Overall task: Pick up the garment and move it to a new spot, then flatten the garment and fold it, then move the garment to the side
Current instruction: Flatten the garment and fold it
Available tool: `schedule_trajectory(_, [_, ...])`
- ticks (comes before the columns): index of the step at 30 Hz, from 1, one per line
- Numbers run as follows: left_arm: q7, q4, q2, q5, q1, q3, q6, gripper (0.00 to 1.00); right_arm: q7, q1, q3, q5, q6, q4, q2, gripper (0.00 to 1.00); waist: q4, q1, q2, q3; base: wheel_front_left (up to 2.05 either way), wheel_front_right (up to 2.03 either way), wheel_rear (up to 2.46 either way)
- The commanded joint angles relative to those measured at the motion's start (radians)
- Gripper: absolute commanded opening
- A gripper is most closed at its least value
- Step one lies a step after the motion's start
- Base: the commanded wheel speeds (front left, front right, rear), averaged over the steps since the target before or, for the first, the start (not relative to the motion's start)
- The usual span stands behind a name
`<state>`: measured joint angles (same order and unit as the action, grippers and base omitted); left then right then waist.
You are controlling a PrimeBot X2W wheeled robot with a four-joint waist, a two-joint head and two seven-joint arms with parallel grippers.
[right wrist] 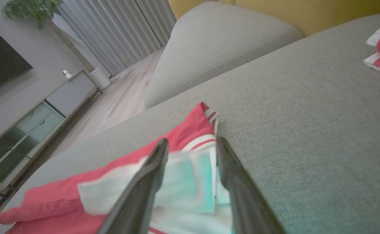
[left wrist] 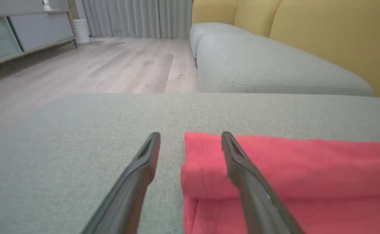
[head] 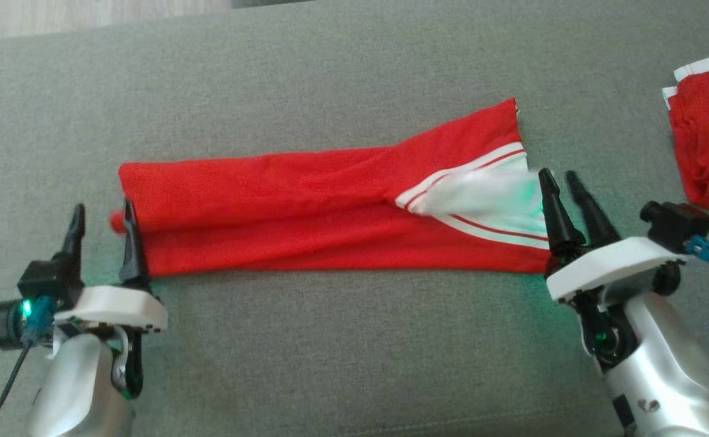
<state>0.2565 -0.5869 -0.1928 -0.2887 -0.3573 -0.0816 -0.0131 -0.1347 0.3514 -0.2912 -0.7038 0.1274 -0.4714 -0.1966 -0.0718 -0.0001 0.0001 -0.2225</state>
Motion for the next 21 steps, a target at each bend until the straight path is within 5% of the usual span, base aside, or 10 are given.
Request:
schedule_trajectory(1, [0.005,0.038,-0.023,0.011,-0.002,0.044,0.007,1.00,-0.006,0.014,-0.005,0.002,0.003,0.039,0.002,1.00,0.003,0.0001,-0.0001,0.006,0.00,0.00,0.00])
schedule_trajectory(13, [0.005,0.177,0.088,0.140,0.164,0.128,0.024,1.00,-0.115,-0.051,0.180,0.293,0.003,-0.037,0.110,1.00,0.044,0.0001,-0.0001,0.121,0.00,0.00,0.00])
schedule_trajectory(21, [0.005,0.201,0.132,0.147,0.318,0.148,0.008,1.00,-0.124,-0.126,0.224,0.335,0.003,-0.133,0.143,1.00,0.055,0.0001,-0.0001,0.211,0.00,0.00,0.00])
